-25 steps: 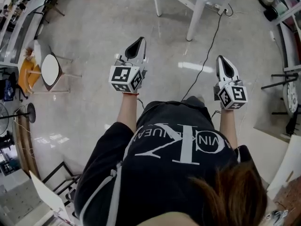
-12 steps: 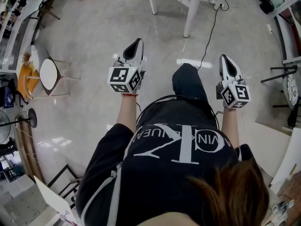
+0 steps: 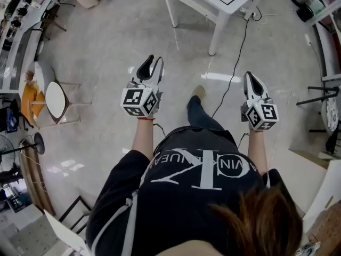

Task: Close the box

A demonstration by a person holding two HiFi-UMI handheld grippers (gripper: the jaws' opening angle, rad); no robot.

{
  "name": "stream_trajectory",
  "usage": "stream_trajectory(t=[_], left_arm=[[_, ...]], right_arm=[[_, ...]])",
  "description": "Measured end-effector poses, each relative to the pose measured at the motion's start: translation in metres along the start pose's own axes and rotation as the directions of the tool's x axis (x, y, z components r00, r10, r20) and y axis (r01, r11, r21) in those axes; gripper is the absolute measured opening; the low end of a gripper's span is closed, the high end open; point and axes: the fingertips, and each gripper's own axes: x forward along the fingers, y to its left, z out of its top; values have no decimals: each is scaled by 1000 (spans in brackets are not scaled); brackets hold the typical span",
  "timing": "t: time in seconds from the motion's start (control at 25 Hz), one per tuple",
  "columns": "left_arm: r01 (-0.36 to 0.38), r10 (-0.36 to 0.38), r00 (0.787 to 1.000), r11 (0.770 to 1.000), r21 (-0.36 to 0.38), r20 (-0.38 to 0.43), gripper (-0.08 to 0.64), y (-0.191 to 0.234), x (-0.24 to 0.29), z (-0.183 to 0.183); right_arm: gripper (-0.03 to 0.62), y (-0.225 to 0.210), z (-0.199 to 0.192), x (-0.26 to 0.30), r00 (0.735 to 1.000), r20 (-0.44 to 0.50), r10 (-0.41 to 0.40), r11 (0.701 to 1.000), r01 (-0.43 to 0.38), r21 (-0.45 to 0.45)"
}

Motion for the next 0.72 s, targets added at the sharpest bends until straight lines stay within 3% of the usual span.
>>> stream_trajectory(t=[0.72], left_arm=[[135,-133,991,990,42,-31,147,48,231,47]], right_arm=[[-2,-95,45,187,999,-35,-40,999,40,14]])
